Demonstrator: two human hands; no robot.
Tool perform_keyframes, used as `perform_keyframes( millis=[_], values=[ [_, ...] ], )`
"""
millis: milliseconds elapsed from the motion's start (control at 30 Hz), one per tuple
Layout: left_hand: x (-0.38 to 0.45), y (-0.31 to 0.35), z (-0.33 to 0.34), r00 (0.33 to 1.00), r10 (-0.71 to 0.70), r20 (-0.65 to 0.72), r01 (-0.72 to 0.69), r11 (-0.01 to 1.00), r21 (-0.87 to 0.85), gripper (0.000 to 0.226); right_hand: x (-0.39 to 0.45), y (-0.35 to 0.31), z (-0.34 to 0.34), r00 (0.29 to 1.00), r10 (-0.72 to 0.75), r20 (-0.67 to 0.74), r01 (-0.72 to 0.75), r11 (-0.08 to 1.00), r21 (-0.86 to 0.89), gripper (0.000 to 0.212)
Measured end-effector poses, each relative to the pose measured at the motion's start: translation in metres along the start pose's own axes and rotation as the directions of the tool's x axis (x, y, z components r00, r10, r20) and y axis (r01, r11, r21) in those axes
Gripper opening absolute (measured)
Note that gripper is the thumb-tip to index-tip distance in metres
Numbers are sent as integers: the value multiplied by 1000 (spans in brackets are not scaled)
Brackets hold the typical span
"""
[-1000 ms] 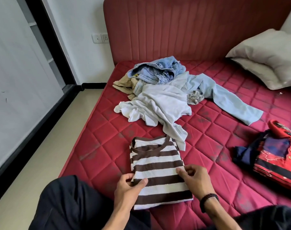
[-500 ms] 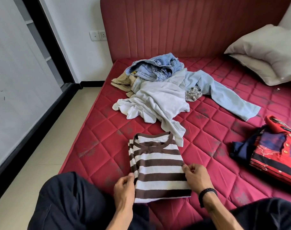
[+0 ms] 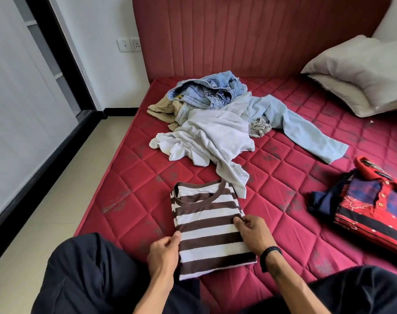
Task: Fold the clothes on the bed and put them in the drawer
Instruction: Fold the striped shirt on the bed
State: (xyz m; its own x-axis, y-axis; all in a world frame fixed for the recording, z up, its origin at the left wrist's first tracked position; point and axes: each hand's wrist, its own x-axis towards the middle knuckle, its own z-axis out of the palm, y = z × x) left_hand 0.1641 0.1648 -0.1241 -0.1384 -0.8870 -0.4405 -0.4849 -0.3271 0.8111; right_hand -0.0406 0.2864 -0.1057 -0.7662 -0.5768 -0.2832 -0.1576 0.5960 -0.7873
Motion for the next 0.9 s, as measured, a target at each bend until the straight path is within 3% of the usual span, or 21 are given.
perform_keyframes(
  millis=[67,133,233,333,433,567,667,767,900],
  values=[
    [-4,4,3,995,42,-90,-34,995,95,45,4,-2,1,997,71,-19,-71,997,-32,35],
    [-9,12,9,988,91,-127,-76,991,113,44,6,-1,-2,990,138,-14,-135,982,130,31],
    [-13,19,16,995,56,-77,-58,998,-27,43,1,-4,-17,976,209,52,-211,874,438,24],
    [-13,33,25,999,17,42,-7,971,-239,43,-7,-8,-46,971,227,72,-224,769,598,25],
    [-27,67,47,983,52,178,31,899,-436,27,-13,-12,-91,972,233,40,-190,667,720,26],
    [-54,131,97,910,170,378,45,866,-498,17,-16,-16,-175,973,173,-156,-8,695,719,18],
    [-76,190,156,831,247,498,4,893,-451,30,-19,-15,-252,944,147,-296,108,709,697,12],
    [-99,236,220,753,357,553,-113,898,-425,48,-18,-1,-323,871,164,-464,204,737,644,17],
    [-120,269,297,696,466,546,-262,873,-412,24,-11,33,-378,763,170,-624,295,767,570,22]
  ],
)
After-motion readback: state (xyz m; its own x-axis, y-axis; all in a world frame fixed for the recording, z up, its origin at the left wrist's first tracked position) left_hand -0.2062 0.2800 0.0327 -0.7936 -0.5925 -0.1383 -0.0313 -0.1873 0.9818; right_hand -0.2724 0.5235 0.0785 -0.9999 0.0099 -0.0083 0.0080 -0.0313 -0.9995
